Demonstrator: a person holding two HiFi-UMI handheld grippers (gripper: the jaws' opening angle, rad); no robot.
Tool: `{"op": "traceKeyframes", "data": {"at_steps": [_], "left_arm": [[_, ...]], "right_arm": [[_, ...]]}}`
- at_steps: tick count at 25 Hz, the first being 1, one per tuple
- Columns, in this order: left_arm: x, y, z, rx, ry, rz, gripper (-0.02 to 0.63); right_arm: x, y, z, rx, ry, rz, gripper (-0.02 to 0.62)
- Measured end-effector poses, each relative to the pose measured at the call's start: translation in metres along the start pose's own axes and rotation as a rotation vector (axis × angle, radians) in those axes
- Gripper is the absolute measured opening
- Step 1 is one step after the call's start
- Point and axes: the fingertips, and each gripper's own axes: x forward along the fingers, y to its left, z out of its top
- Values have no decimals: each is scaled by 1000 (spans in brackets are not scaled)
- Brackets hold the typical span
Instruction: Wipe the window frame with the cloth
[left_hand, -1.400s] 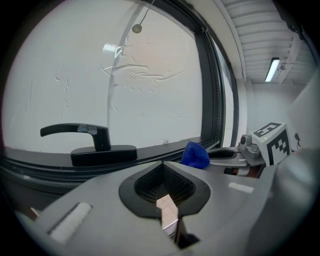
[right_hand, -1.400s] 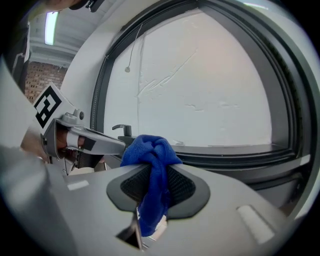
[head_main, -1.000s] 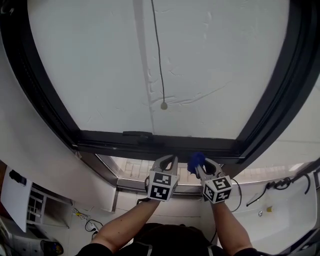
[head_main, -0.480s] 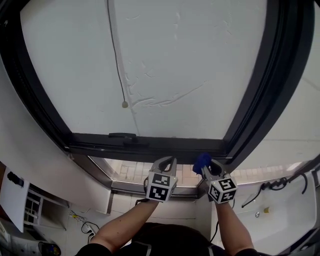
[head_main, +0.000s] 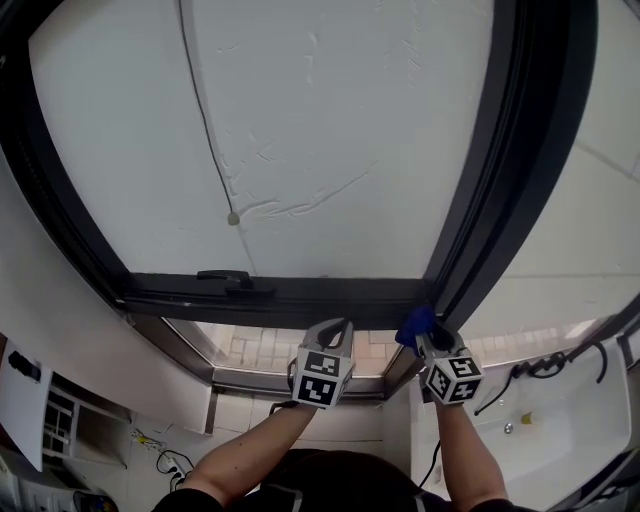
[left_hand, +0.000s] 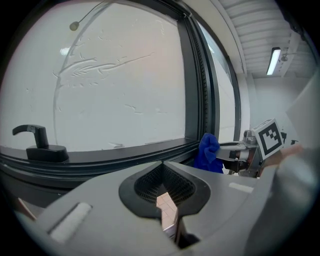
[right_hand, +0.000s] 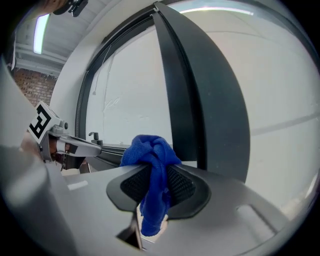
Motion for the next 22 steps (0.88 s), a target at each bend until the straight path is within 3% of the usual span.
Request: {"op": "traceKeyframes", "data": {"at_steps": [10, 16, 22], "left_arm": [[-3, -2, -1, 2, 4, 11, -6], [-9, -3, -2, -6, 0, 13, -6], [-20, -9, 3, -8, 7, -11, -6]], "right_arm": [[-5, -12, 0, 62, -12, -30, 98], [-10, -6, 5, -8, -9, -26, 94], [-23, -8, 20, 48, -60, -54, 92]]}}
